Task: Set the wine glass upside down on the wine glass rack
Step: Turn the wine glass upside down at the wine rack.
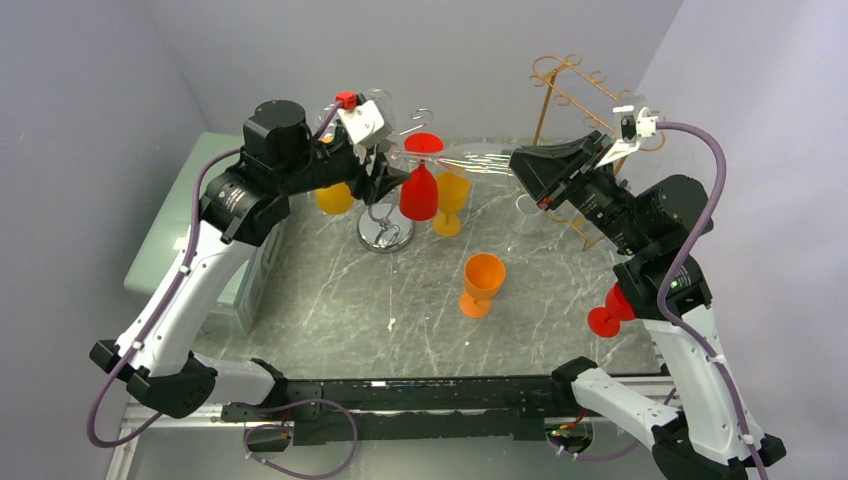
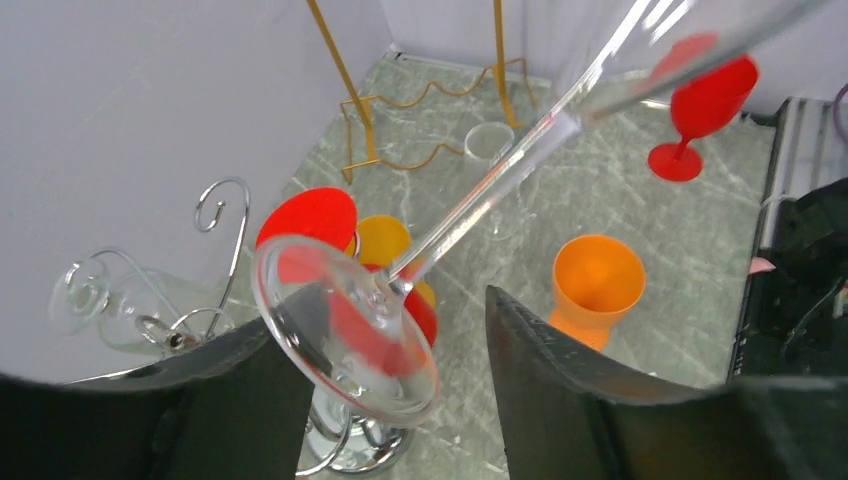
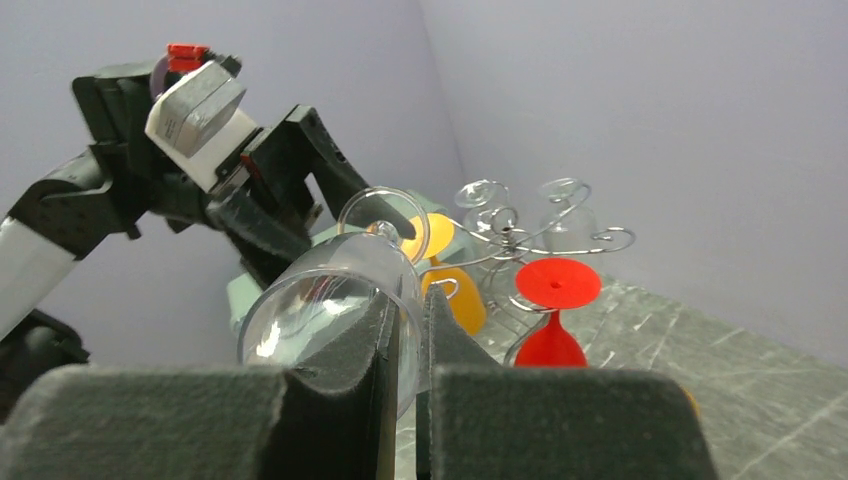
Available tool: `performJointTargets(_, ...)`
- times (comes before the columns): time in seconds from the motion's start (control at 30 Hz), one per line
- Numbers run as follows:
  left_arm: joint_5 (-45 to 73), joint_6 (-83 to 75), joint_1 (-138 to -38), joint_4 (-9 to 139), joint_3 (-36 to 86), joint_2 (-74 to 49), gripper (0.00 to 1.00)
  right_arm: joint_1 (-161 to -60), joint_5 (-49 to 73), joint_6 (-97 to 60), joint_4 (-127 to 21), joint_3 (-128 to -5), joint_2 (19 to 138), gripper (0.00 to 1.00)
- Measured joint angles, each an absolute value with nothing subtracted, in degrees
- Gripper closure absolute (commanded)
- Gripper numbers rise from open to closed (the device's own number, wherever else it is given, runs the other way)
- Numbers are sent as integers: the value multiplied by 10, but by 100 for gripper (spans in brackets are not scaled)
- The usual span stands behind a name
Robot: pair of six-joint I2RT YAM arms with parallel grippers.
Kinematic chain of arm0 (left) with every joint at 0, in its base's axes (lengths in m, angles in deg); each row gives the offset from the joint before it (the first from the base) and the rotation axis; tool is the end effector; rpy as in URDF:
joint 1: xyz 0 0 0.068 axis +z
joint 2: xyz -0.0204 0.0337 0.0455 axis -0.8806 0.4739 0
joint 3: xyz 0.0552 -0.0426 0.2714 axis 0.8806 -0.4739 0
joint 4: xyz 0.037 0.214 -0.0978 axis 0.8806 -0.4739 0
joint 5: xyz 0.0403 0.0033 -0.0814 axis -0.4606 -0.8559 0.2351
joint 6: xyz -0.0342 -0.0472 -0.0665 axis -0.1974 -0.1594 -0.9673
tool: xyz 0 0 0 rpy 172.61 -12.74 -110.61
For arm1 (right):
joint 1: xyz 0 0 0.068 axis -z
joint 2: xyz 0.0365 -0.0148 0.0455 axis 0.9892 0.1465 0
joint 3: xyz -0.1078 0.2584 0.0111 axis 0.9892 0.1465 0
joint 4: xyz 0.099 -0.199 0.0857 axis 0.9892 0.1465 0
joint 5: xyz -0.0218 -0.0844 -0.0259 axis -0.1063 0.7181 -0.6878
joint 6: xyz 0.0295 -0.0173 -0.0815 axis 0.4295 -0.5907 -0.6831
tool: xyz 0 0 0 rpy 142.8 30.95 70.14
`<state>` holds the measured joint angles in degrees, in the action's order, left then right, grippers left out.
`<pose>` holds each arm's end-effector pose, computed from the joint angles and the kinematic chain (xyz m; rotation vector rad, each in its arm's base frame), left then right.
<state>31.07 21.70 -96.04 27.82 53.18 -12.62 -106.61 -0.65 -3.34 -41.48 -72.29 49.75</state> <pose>0.2007 -0.1778 0.4985 1.0155 1.4516 -0.6423 0.1300 0.0910 0.5323 -0.3520 1.2962 0.9282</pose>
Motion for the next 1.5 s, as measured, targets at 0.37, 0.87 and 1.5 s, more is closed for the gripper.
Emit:
performJointTargets(0.37, 283, 181, -947, 335, 581, -111, 100, -1062, -66, -26, -466, -652, 466, 28)
performJointTargets(0.87, 347, 667, -957, 330, 468, -232, 100, -1064, -88, -188, -204, -663, 471, 0)
performJointTargets(1.5, 421, 891, -959, 288, 390, -279, 100, -1250, -76, -102, -536, -491, 574, 0)
